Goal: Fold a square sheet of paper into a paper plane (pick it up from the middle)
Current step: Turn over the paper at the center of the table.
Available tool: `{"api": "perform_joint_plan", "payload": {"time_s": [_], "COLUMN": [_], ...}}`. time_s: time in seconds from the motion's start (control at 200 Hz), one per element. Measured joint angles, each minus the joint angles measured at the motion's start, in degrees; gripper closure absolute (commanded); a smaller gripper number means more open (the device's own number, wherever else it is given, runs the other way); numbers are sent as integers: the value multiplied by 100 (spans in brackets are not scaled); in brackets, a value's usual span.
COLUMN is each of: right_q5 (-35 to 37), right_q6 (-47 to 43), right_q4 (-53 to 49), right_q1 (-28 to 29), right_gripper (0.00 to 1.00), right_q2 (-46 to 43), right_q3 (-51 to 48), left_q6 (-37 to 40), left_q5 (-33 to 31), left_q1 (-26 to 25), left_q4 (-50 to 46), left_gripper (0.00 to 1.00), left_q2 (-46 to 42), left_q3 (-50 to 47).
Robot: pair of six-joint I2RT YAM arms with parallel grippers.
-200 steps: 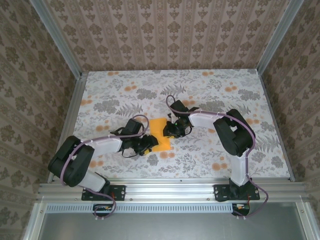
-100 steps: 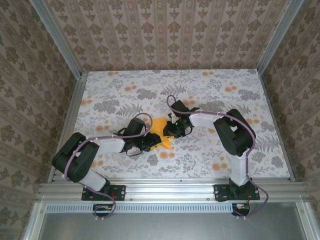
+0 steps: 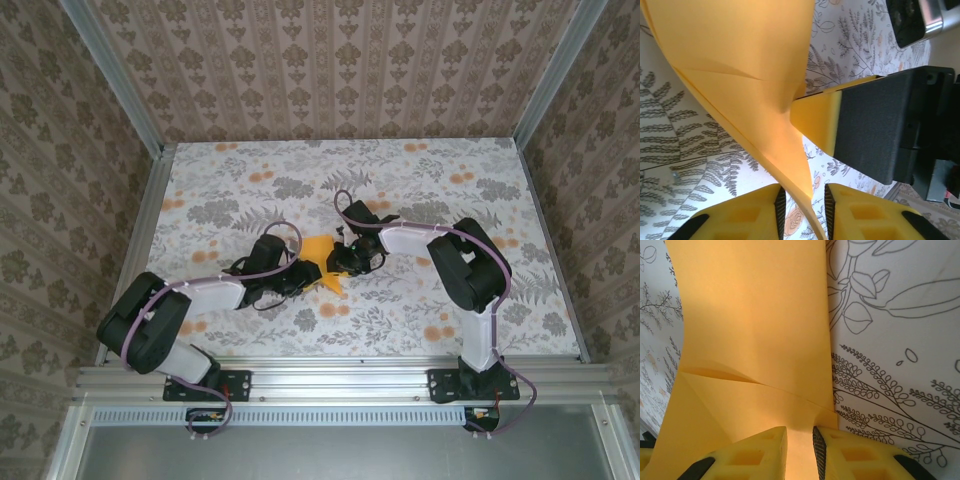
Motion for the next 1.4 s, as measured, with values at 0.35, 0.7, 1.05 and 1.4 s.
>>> {"api": "perform_joint_plan", "payload": {"time_s": [0.35, 0.7, 1.05, 1.4], "right_q5": [-24, 153, 1231, 2282], "right_q6": [4, 120, 90, 245], "right_q4": [7, -109, -79, -323], "right_q1": [-11, -92, -627, -894], "right_gripper": [74, 51, 22, 17], "right_q2": [-4, -581, -2879, -3816], "right_q3": [0, 0, -673, -1585], "left_q6": [7, 496, 2592, 3807], "left_q5": [-208, -588, -1860, -3497], "left_q1": [0, 57, 468, 221], "left_q4": [-450, -1926, -5928, -7984], "left_gripper": [90, 100, 100, 100], "left_q2": [-2, -807, -1606, -431], "left_q3": [-2, 319, 2973, 4485]}}
